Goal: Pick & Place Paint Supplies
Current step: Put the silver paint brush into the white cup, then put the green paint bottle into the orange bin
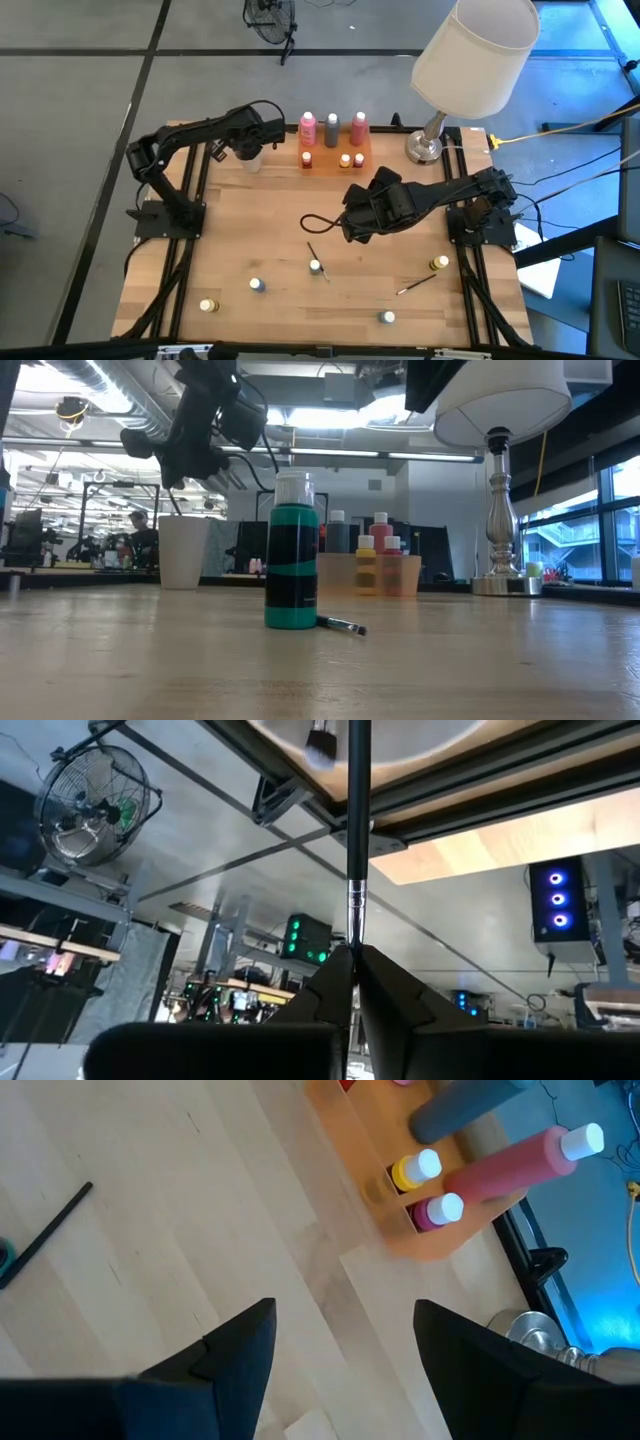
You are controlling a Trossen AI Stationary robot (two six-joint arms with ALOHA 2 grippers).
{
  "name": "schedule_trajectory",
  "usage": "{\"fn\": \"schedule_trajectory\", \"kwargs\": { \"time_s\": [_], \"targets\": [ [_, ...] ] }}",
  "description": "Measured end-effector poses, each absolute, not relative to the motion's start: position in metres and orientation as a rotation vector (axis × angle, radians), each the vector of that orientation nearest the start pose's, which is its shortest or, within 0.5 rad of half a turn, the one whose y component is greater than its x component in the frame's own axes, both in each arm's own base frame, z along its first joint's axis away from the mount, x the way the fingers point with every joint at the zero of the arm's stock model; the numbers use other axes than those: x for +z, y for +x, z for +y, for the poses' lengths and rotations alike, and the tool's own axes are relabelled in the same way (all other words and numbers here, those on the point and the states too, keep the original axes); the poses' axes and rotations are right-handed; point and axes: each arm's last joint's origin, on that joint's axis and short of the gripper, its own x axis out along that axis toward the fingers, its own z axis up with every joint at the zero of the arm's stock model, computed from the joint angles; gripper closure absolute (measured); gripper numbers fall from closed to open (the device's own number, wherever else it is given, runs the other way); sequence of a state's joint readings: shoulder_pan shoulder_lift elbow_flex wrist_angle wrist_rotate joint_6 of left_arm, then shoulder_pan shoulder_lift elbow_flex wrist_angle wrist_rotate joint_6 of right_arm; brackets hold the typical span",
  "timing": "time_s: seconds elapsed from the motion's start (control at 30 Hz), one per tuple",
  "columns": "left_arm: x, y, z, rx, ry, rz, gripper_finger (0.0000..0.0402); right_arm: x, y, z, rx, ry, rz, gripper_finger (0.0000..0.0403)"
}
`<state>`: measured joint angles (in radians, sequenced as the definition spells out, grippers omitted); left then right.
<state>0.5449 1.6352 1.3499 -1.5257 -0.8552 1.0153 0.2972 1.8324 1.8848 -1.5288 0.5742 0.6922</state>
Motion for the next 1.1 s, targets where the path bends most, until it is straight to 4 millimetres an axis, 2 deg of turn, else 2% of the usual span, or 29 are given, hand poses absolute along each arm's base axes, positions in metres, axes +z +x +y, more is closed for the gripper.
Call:
{"fn": "schedule_trajectory", "kwargs": {
  "time_s": [0.23, 0.47, 0.73, 1.1],
  "targets": [
    [0.270, 0.219, 0.156, -0.101, 0.839, 2.228, 0.0388, 0.340, 0.328, 0.084, -0.655, -0.041, 1.162, 0.0162],
    [0.270, 0.226, 0.150, -0.120, 0.887, 2.204, 0.0382, 0.340, 0.329, 0.084, -0.653, -0.035, 1.153, 0.0162],
    [0.268, 0.230, 0.145, -0.132, 0.828, 2.133, 0.0355, 0.340, 0.330, 0.084, -0.655, -0.024, 1.144, 0.0162],
    [0.271, 0.234, 0.146, -0.020, 0.900, 2.150, 0.0327, 0.340, 0.331, 0.085, -0.652, -0.017, 1.139, 0.0162]
  ]
}}
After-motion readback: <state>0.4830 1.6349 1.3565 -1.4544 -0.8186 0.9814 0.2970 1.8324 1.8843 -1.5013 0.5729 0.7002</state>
